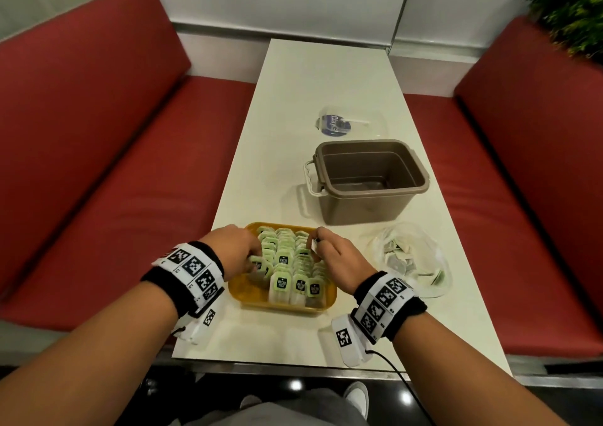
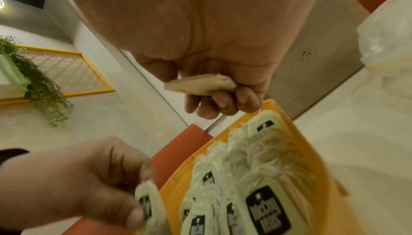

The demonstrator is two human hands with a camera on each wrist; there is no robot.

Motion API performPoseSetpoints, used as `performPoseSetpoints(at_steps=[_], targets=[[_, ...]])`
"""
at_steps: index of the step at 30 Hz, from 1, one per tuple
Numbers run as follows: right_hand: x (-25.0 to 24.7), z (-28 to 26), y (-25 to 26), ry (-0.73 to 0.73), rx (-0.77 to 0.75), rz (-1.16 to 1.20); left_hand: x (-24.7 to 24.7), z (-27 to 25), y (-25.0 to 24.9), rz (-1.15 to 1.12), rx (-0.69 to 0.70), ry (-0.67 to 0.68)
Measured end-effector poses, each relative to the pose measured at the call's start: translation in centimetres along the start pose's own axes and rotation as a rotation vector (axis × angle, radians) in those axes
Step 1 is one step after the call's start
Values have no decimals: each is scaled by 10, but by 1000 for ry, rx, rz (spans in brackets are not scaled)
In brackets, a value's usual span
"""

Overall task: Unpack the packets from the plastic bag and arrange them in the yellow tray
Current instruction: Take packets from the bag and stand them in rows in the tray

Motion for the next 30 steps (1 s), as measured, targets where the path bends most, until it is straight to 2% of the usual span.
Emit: performPoseSetpoints(at_steps=[3, 10, 19, 24, 30], targets=[[2, 1, -5, -15, 11, -65, 26, 4, 1, 24, -14, 75], [5, 2, -14, -114, -28, -120, 36, 7, 1, 102, -114, -109], [4, -4, -25, -173, 9, 0, 45, 9, -3, 262, -159, -176], [6, -5, -30, -185, 28, 40, 48, 10, 3, 204, -219, -217], [4, -4, -23, -175, 14, 20, 34, 7, 3, 61, -159, -231]])
Point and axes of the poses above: each hand's wrist, its own z-axis towards the middle knuckle, its own x-axis out of the palm, y = z × x, the point moved 8 cm from there along z, towards the middle knuckle, and after that the axes turned 2 degrees about -x, right-handed, at the moved point
